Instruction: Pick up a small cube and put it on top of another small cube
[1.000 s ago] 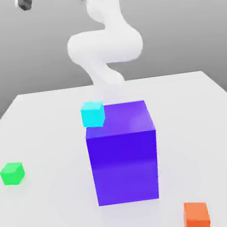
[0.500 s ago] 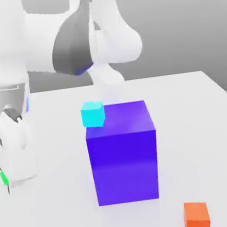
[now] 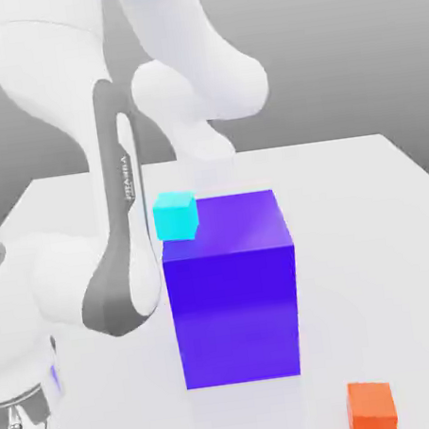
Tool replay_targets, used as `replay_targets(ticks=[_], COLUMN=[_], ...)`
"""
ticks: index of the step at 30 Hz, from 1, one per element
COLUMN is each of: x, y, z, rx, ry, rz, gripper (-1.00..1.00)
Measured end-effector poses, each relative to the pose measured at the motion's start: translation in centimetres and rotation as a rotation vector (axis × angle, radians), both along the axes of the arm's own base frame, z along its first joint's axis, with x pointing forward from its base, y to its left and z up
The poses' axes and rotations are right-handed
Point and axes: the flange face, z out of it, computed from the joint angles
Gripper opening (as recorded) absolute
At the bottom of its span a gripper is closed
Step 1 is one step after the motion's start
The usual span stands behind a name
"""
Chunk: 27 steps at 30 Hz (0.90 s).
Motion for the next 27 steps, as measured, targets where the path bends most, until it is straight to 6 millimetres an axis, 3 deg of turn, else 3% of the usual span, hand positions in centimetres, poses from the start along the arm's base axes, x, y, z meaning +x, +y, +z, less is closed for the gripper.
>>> replay_targets(ticks=[3,7,8,13,16,20,22,23,24,26,27], x=[0.0,-0.2,-1.4,-10.8,-17.3,-27.4,-32.1,-31.5,-29.3,-28.6,-28.5], y=[0.0,-0.1,-1.2,-7.5,-10.1,-12.8,-14.5,-14.1,-12.8,-12.2,-12.1], z=[-0.3,4.6,5.4,7.8,9.1,10.4,9.4,8.5,7.4,5.2,4.5], rx=[0.001,0.0,-0.003,-0.017,-0.016,-0.004,0.0,0.0,0.0,0.0,0.001], ry=[0.0,0.001,0.006,0.026,0.027,0.01,0.003,0.002,0.002,0.002,0.002], rz=[-0.001,-0.004,-0.024,-0.183,-0.29,-0.482,-0.596,-0.579,-0.517,-0.494,-0.491], gripper=[-1.0,-1.0,-1.0,-1.0,-1.0,-1.0,-1.0,-1.0,-1.0,-1.0,1.0])
